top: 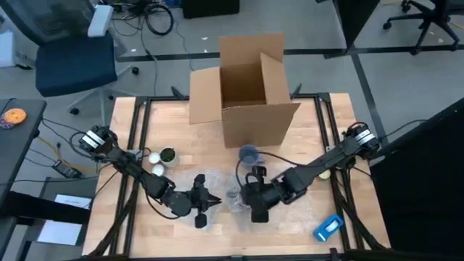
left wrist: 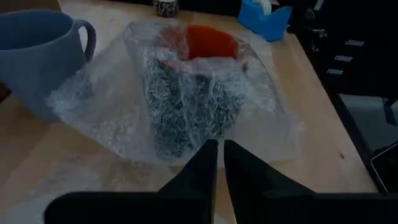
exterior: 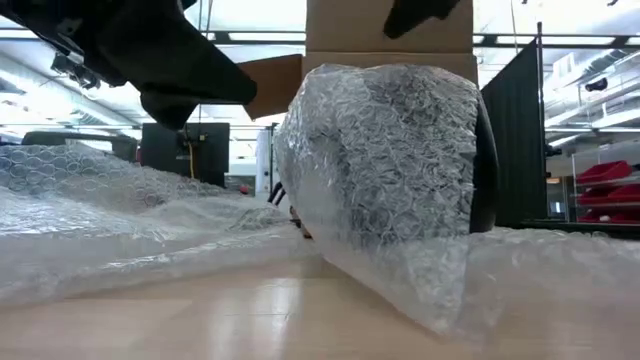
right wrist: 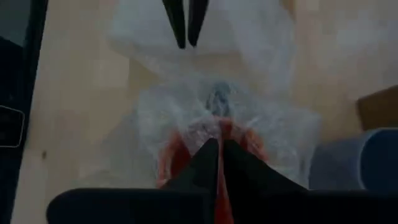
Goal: Wrap mug
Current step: Wrap the black mug with the top bubble wrap
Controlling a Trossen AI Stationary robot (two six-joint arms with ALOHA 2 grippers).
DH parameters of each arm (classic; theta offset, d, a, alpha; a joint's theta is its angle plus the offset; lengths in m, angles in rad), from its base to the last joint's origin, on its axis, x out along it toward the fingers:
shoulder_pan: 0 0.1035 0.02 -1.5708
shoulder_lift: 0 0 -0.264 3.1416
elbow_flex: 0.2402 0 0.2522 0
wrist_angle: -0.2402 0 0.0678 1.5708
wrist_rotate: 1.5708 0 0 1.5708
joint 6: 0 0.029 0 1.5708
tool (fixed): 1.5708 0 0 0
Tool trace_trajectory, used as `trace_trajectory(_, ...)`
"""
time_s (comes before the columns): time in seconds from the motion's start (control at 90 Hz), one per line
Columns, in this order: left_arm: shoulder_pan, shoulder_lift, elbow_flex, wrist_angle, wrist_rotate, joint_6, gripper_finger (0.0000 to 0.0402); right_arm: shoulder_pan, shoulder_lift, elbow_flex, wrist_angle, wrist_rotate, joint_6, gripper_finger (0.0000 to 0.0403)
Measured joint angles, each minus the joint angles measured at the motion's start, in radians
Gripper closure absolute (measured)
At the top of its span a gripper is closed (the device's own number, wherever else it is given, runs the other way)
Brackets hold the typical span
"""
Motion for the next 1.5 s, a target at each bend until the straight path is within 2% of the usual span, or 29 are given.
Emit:
trace_trajectory(0.167, -0.002, -0.009, 0.000, -0.039, 0.050, -0.023, 0.0387, 0.017, 0.006, 0.007, -0.007, -0.012, 0.007, 0.0403)
trace_trajectory(0.278, -0.009, -0.037, 0.030, -0.212, 0.066, -0.066, 0.0387, 0.086, -0.009, 0.096, -0.033, 0.002, 0.004, 0.0403)
trace_trajectory(0.367, -0.008, -0.047, 0.061, -0.387, 0.057, -0.116, 0.0387, 0.155, -0.035, 0.163, -0.118, 0.019, 0.038, 0.0403)
trace_trajectory(0.444, -0.008, -0.047, 0.086, -0.500, 0.056, -0.164, 0.0387, 0.206, -0.050, 0.182, -0.232, 0.017, 0.150, 0.0403)
trace_trajectory(0.544, -0.026, -0.047, 0.097, -0.550, 0.053, -0.222, 0.0387, 0.249, -0.079, 0.183, -0.395, -0.005, 0.377, 0.0401)
trace_trajectory(0.633, -0.056, -0.047, 0.103, -0.551, 0.052, -0.243, 0.0387, 0.287, -0.085, 0.184, -0.534, -0.033, 0.556, 0.0393)
trace_trajectory(0.733, -0.092, -0.047, 0.119, -0.550, 0.041, -0.282, 0.0387, 0.321, -0.076, 0.151, -0.602, -0.066, 0.692, 0.0377)
trace_trajectory(0.844, -0.139, -0.047, 0.141, -0.549, 0.026, -0.332, 0.0387, 0.345, -0.079, 0.070, -0.601, -0.091, 0.801, 0.0349)
trace_trajectory(0.967, -0.202, -0.047, 0.166, -0.548, 0.003, -0.384, 0.0387, 0.364, -0.078, -0.046, -0.578, -0.185, 0.895, 0.0310)
trace_trajectory(1.089, -0.259, -0.047, 0.190, -0.545, -0.037, -0.437, 0.0387, 0.375, -0.077, -0.156, -0.524, -0.288, 0.938, 0.0276)
trace_trajectory(1.189, -0.302, -0.047, 0.199, -0.518, -0.085, -0.466, 0.0387, 0.375, -0.077, -0.235, -0.465, -0.327, 0.949, 0.0258)
trace_trajectory(1.5, -0.370, 0.005, 0.200, -0.253, -0.243, -0.459, 0.0387, 0.372, -0.076, -0.354, -0.336, -0.273, 0.955, 0.0249)
